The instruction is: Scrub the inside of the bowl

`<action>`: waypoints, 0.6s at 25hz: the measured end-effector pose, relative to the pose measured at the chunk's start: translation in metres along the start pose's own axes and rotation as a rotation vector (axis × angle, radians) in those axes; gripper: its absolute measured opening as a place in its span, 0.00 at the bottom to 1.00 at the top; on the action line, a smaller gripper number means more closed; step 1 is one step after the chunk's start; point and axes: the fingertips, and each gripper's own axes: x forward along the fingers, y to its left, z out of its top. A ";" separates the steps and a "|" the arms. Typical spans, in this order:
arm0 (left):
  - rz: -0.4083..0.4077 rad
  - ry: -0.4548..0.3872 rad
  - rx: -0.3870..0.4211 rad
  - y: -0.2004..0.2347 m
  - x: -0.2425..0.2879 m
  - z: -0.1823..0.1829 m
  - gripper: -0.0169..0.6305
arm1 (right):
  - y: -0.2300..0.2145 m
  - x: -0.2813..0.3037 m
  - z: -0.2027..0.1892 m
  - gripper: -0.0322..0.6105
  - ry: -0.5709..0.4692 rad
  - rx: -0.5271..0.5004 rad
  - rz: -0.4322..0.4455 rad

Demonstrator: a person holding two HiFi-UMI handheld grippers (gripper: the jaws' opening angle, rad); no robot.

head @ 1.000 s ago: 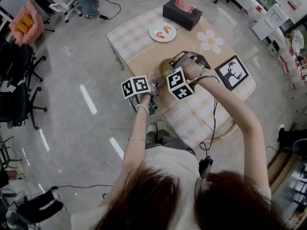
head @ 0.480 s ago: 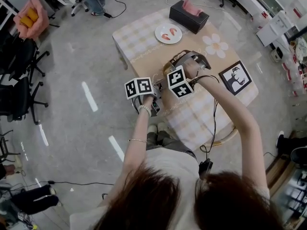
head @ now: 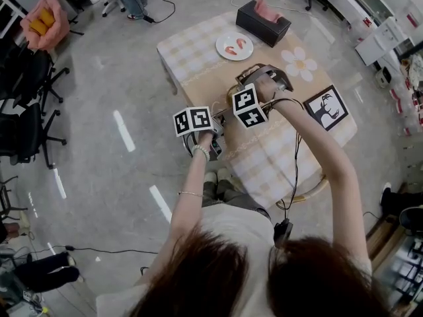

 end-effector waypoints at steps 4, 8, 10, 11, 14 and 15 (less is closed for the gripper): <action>-0.002 -0.002 -0.004 0.001 0.000 0.000 0.21 | 0.000 -0.001 -0.006 0.20 0.009 0.013 0.000; -0.002 -0.001 -0.003 0.001 0.000 -0.001 0.21 | 0.004 -0.002 -0.015 0.20 0.026 0.024 0.005; -0.002 -0.001 -0.003 0.001 0.000 0.000 0.21 | 0.007 -0.002 -0.019 0.20 0.034 0.031 0.010; -0.001 0.000 -0.004 0.001 0.000 0.000 0.21 | 0.009 -0.002 -0.021 0.20 0.038 0.035 0.014; 0.000 0.001 -0.004 0.001 -0.001 0.000 0.21 | 0.014 -0.003 -0.028 0.20 0.047 0.046 0.021; 0.000 0.000 -0.003 0.001 -0.001 0.000 0.21 | 0.016 -0.003 -0.030 0.20 0.048 0.052 0.023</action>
